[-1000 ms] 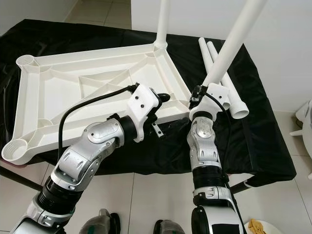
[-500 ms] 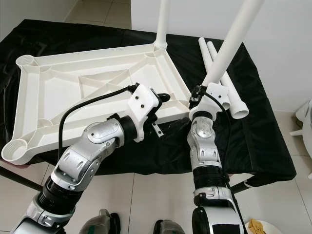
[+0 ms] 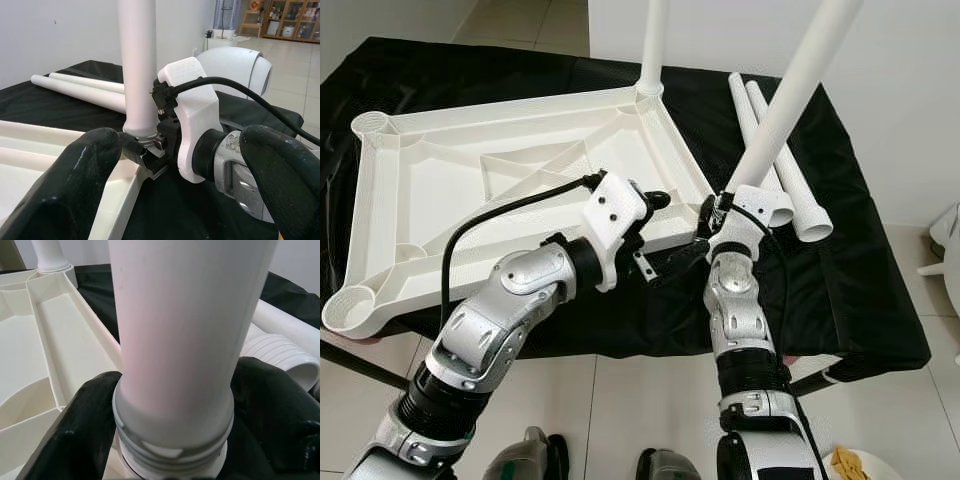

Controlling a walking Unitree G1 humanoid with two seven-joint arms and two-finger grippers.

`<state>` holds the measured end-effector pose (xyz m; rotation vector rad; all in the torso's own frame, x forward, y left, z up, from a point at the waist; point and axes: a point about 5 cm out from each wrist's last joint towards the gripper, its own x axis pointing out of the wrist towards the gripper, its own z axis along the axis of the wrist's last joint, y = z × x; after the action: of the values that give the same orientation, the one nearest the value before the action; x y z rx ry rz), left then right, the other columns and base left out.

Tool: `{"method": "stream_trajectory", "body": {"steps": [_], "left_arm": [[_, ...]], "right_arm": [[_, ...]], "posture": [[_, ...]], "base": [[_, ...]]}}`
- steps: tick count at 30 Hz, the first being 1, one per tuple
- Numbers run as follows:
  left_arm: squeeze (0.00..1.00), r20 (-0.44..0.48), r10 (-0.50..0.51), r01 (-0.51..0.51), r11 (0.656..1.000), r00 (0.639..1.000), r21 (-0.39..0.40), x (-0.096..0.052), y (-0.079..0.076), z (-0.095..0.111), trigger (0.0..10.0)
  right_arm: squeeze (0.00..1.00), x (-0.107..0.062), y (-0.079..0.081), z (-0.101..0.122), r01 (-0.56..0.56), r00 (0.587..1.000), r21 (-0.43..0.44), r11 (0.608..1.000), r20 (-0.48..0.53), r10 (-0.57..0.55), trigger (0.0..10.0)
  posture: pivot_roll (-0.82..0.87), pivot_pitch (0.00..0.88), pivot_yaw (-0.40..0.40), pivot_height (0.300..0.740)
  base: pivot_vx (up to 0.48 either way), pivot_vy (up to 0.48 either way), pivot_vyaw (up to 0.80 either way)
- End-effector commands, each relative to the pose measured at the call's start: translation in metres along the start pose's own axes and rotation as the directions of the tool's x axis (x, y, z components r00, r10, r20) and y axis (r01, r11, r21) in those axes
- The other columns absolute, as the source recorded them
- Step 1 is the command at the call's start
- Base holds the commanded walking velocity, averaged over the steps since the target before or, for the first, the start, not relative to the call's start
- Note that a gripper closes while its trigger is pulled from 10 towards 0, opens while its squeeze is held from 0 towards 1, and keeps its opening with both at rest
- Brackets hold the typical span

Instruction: Building children table

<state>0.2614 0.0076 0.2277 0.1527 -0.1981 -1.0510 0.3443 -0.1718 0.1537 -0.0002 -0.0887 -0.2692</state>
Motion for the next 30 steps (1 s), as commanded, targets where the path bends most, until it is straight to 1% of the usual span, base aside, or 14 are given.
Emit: {"method": "stream_trajectory", "body": {"steps": [1, 11, 12, 14, 16, 17, 18, 19, 20, 25, 29, 30], "left_arm": [[0.0, 0.013, 0.001, -0.001, 1.0, 1.0, 0.007, 0.001, -0.001, 0.004, 10.0], [0.0, 0.016, 0.0, 0.0, 1.0, 1.0, 0.007, 0.001, -0.002, 0.004, 10.0], [0.0, 0.016, 0.0, 0.0, 1.0, 1.0, 0.006, 0.001, -0.001, 0.004, 10.0], [0.0, 0.016, -0.001, 0.001, 1.0, 1.0, 0.005, 0.001, -0.001, 0.004, 10.0], [0.0, 0.015, -0.004, 0.004, 1.0, 1.0, 0.003, 0.001, -0.002, 0.004, 10.0], [0.0, 0.015, -0.004, 0.004, 1.0, 1.0, 0.003, 0.001, -0.002, 0.004, 10.0], [0.0, 0.013, -0.009, 0.009, 1.0, 1.0, 0.003, 0.002, -0.002, 0.003, 10.0], [0.0, 0.013, -0.009, 0.009, 1.0, 1.0, 0.003, 0.002, -0.002, 0.003, 10.0], [0.0, 0.01, -0.013, 0.013, 1.0, 1.0, 0.004, 0.002, -0.003, 0.003, 10.0], [0.0, 0.0, -0.024, 0.024, 1.0, 1.0, -0.002, 0.002, -0.004, 0.0, 10.0], [0.0, -0.037, -0.042, 0.042, 0.999, 0.998, -0.013, 0.001, -0.008, -0.01, 10.0], [0.0, -0.037, -0.042, 0.042, 0.999, 0.998, -0.013, 0.001, -0.008, -0.01, 10.0]], "right_arm": [[0.0, -0.003, -0.008, -0.015, 0.028, 0.998, -0.018, 0.999, -0.063, -0.029, 10.0], [0.0, -0.004, -0.006, -0.014, -0.009, 0.999, -0.012, 1.0, -0.054, 0.008, 10.0], [1.0, -0.004, -0.007, -0.013, -0.034, 0.998, 0.009, 0.999, -0.048, 0.034, 10.0], [1.0, -0.004, -0.006, -0.012, -0.051, 0.998, 0.024, 0.998, -0.045, 0.053, 10.0], [1.0, -0.003, -0.009, -0.01, -0.033, 0.999, -0.002, 0.999, -0.036, 0.033, 10.0], [1.0, -0.003, -0.009, -0.01, -0.033, 0.999, -0.002, 0.999, -0.036, 0.033, 10.0], [0.04, -0.003, -0.01, -0.01, -0.025, 0.999, -0.012, 1.0, -0.034, 0.024, 10.0], [0.04, -0.003, -0.01, -0.01, -0.025, 0.999, -0.012, 1.0, -0.034, 0.024, 10.0], [0.0, -0.003, -0.011, -0.01, -0.027, 0.999, -0.013, 1.0, -0.034, 0.027, 10.0], [0.0, -0.002, -0.013, -0.009, -0.047, 0.999, -0.013, 0.999, -0.027, 0.046, 10.0], [0.0, 0.001, -0.018, -0.001, -0.114, 0.993, -0.011, 0.993, 0.012, 0.114, 10.0], [0.0, 0.001, -0.018, -0.001, -0.114, 0.993, -0.011, 0.993, 0.012, 0.114, 10.0]], "posture": [[0.02, 0.121, -0.012, 0.74], [0.02, 0.12, -0.013, 0.74], [0.02, 0.122, -0.011, 0.74], [0.02, 0.122, -0.011, 0.74], [0.02, 0.123, -0.009, 0.74], [0.02, 0.123, -0.009, 0.74], [0.02, 0.123, -0.009, 0.74], [0.02, 0.123, -0.009, 0.74], [0.02, 0.123, -0.009, 0.74], [0.02, 0.124, -0.009, 0.74], [0.02, 0.123, -0.007, 0.74], [0.02, 0.123, -0.007, 0.74]], "base": [[0.0, 0.0, 0.0], [0.0, 0.0, 0.0], [0.0, 0.0, 0.0], [0.0, 0.0, 0.0], [0.0, 0.0, 0.0], [0.0, 0.0, 0.0], [0.0, 0.0, 0.0], [0.0, 0.0, 0.0], [0.0, 0.0, 0.0], [0.0, 0.0, 0.0], [0.0, 0.0, 0.0], [0.0, 0.0, 0.0]]}}
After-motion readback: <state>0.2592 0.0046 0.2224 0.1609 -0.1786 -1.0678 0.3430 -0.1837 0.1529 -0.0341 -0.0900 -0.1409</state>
